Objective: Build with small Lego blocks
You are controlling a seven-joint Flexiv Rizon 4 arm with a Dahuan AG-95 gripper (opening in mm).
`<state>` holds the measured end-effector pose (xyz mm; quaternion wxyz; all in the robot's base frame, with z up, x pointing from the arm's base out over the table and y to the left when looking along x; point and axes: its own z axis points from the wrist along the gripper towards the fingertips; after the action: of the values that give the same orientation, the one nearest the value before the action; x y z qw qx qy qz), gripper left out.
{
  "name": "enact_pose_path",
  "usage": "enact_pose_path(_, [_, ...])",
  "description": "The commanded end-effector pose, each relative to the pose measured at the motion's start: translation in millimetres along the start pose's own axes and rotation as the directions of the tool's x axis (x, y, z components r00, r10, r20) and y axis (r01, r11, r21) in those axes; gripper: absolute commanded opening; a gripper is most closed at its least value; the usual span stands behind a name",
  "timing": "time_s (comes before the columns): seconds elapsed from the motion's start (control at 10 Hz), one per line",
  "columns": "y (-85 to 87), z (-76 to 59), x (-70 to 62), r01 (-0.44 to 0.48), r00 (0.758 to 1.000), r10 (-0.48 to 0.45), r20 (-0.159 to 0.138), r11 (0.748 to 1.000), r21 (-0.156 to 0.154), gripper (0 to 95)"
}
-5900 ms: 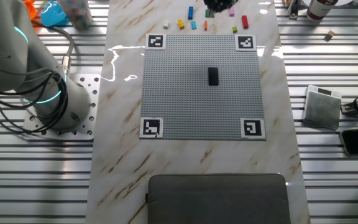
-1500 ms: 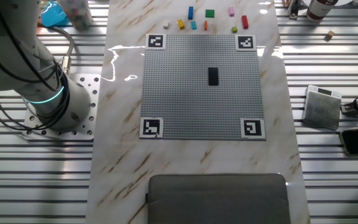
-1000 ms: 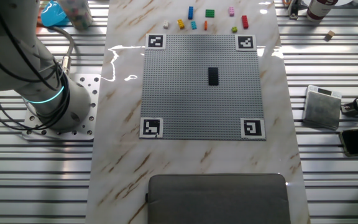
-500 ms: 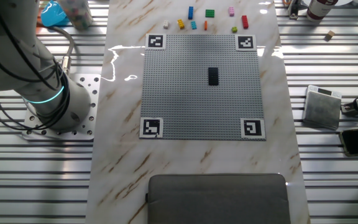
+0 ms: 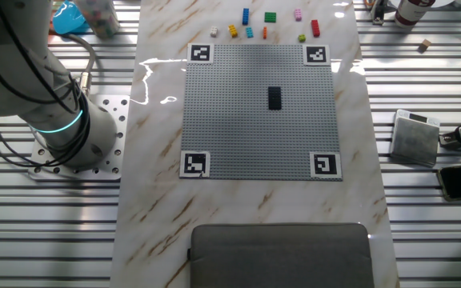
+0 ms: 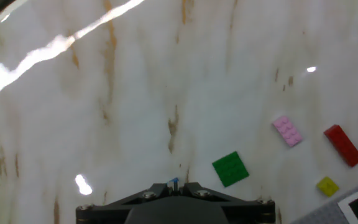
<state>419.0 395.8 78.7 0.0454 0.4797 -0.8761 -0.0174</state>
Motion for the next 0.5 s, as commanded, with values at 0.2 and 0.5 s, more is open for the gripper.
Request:
enact_pose_path(0.2, [-0.1, -0.6, 1.6, -0.069, 0.998, 0.069, -0.007, 0.998, 0.000, 0.0])
enact_pose_path(0.5, [-0.1, -0.6, 1.6, -0.080, 0.997, 0.080, -0.013, 0.997, 0.003, 0.0])
